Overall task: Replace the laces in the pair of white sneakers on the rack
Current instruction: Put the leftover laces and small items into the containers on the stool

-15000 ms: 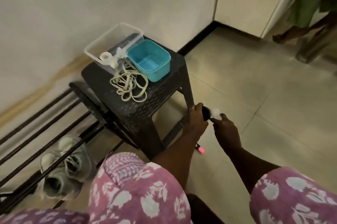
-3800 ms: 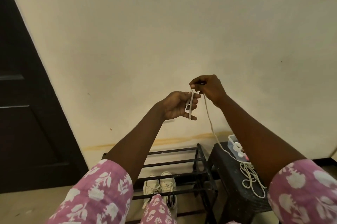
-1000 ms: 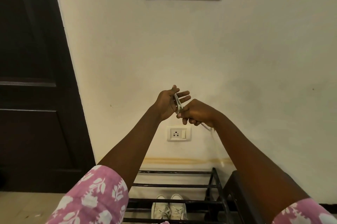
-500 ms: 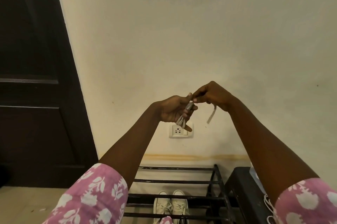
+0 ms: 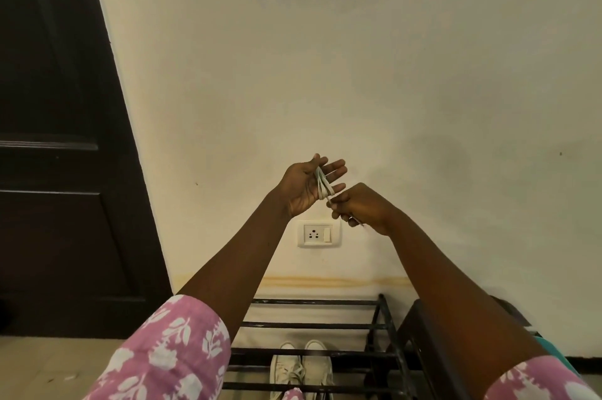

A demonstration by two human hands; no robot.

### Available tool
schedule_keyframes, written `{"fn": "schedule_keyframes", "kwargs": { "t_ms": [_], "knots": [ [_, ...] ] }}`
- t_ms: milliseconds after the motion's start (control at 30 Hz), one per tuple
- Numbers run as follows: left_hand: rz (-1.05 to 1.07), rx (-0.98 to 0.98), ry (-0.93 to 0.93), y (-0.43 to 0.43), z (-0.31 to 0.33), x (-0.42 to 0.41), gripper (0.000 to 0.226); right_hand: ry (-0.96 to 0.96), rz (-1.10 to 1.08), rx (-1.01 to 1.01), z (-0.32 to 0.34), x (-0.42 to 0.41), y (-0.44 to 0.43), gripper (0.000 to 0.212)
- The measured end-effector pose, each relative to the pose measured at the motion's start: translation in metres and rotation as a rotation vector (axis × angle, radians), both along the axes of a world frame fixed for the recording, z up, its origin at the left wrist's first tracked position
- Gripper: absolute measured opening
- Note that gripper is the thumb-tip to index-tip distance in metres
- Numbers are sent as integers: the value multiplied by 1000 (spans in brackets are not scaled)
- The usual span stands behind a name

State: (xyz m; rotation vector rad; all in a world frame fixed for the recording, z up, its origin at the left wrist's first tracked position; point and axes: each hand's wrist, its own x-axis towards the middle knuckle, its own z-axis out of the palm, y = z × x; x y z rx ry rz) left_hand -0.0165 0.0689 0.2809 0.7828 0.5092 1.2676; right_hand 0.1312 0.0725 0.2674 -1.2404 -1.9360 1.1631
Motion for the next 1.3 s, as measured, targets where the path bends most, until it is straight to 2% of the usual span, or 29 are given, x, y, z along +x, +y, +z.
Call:
{"fn": "schedule_keyframes", "kwargs": {
  "t_ms": [167,267,367,500,600,667,700,767,800,867,933,1067,1300],
  "knots": [
    [102,-2,66,2,-4,5,22,-117,57,21,19,-5,-9,10],
    [132,25,368,-1,-6,9,30,-121,-51,145,28,-5,-9,15],
    [99,122,666,-4,-10,17,50,-26,-173,223,29,-3,-5,8],
    [139,218,927,-7,-12,31,66,24,-265,285,18,-2,-4,9],
    [172,223,1028,-4,-16,37,64,-95,-325,451,7,0,-3,9],
    [147,178,973,-3,-19,39,62,-130,-356,501,2,4,0,25],
    [126,153,920,-2,-20,40,61,-80,-352,459,0,7,2,37],
    [50,96,790,0,-21,41,60,174,-282,229,-6,18,4,55],
    [-12,60,713,1,-21,42,60,329,-211,79,-9,23,4,55],
    [-140,5,580,3,-25,48,62,565,-60,-195,-18,36,2,41],
    [-213,-39,459,4,-33,59,58,666,33,-327,-28,48,-2,28],
    [-272,-114,263,6,-55,85,23,739,-73,-468,-43,76,-6,18],
    [-484,-262,187,6,-107,170,32,593,-433,-721,-68,157,-17,23]
  ]
}}
